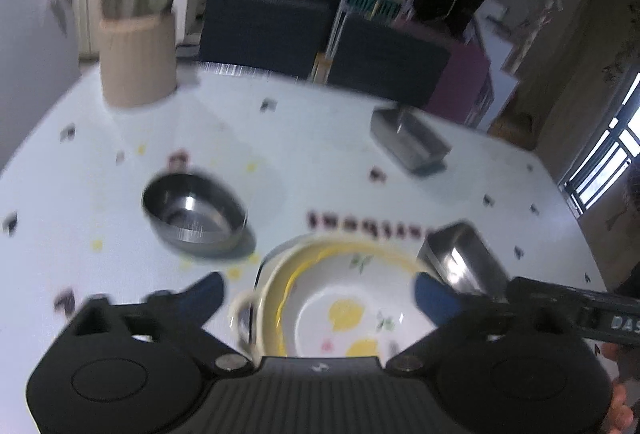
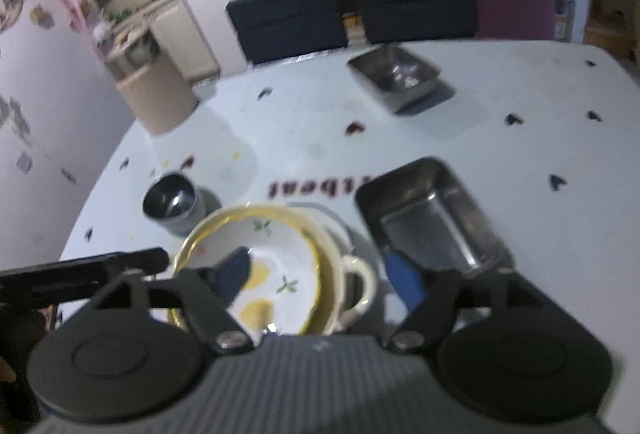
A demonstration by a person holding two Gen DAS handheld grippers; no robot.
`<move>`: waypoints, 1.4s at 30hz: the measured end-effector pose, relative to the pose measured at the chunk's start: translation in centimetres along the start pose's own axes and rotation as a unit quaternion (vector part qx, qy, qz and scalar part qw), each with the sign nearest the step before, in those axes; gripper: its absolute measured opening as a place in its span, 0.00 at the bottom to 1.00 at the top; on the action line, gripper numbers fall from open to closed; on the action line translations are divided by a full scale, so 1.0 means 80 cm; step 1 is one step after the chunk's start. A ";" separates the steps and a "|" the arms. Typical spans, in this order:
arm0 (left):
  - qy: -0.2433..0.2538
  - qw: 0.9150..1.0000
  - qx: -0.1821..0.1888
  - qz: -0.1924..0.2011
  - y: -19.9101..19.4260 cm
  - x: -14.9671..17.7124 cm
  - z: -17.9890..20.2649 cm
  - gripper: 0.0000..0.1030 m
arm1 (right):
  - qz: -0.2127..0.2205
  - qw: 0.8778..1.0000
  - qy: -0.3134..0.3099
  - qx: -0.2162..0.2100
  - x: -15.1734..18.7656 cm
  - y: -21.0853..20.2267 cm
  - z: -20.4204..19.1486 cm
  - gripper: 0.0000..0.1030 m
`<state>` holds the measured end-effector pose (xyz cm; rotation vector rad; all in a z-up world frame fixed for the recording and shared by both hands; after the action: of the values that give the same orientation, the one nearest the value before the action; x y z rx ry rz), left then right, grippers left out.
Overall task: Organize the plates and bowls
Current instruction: 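Move both grippers to the rim of the large steel tray, then close both grippers on the steel tray rim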
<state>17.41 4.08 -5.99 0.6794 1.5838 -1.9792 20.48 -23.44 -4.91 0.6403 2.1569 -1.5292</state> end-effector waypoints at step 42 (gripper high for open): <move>0.223 0.966 0.091 -0.097 0.230 -0.036 0.179 0.53 | -0.095 0.955 0.277 0.047 0.021 0.091 0.147 0.17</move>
<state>30.82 -13.17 -14.56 1.1493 1.7905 -2.2475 24.25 -32.30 -15.04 1.0199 2.6264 -1.7130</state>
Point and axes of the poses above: each gripper's, at about its wrist camera, not at the fingertips, and y roughly the way its jaws point, z to its right, x to its underside, the point moved 5 cm from there along y, roughly the way its jaws point, and after that the axes turned 1 degree about y, right-handed, at the moved point
